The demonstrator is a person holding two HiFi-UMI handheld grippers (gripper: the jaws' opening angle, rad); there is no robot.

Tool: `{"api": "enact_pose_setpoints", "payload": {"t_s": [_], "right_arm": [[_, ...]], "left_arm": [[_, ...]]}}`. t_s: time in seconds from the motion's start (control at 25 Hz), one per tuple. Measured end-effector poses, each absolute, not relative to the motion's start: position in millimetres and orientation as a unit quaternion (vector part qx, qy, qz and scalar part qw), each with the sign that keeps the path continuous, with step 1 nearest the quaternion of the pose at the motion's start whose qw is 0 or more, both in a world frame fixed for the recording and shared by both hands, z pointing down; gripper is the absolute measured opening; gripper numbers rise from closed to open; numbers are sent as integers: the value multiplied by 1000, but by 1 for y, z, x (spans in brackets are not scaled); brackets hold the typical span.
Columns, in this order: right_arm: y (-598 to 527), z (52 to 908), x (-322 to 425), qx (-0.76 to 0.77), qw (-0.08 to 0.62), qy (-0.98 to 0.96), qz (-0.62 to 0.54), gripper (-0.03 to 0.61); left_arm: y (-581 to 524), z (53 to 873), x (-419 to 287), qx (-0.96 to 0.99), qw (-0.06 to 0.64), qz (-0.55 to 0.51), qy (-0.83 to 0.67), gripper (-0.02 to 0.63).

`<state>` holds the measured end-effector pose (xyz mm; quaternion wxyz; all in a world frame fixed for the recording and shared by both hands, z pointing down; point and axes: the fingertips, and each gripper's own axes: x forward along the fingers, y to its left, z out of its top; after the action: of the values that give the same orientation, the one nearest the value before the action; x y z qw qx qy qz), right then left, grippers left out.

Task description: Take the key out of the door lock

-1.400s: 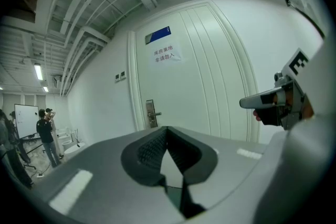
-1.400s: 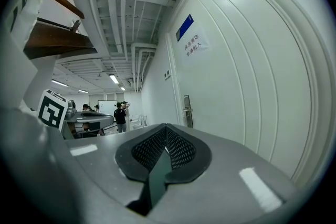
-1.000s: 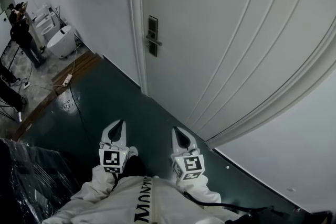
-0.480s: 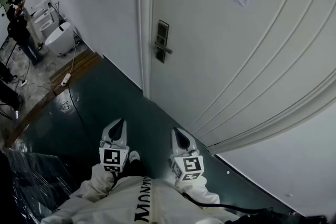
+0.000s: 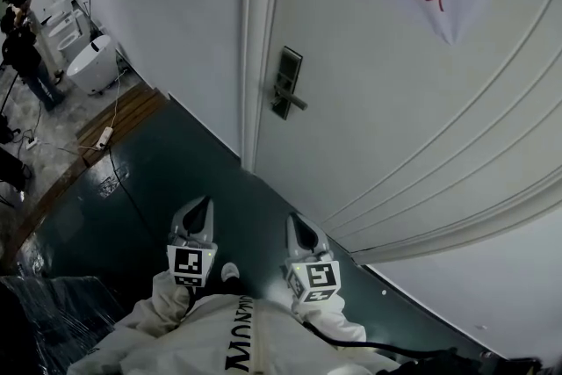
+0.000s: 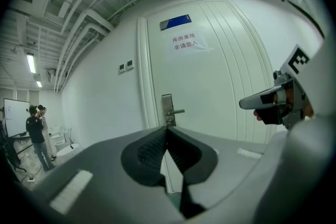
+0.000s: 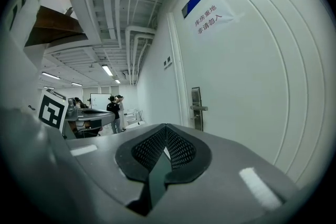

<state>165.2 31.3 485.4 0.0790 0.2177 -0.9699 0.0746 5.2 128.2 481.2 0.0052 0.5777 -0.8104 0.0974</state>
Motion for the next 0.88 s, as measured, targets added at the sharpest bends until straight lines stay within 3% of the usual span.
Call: {"api": "enact_pose_setpoints", "payload": {"t_s": [0.4,0.88], "right_arm": [[20,481,99,247,90,-963,63,0],[1,489,74,265,101,-956,73,0]], "left_arm": [[117,487,-60,600,-2,92,-795,0],[98,502,-88,613,18,96,-784,0]]}}
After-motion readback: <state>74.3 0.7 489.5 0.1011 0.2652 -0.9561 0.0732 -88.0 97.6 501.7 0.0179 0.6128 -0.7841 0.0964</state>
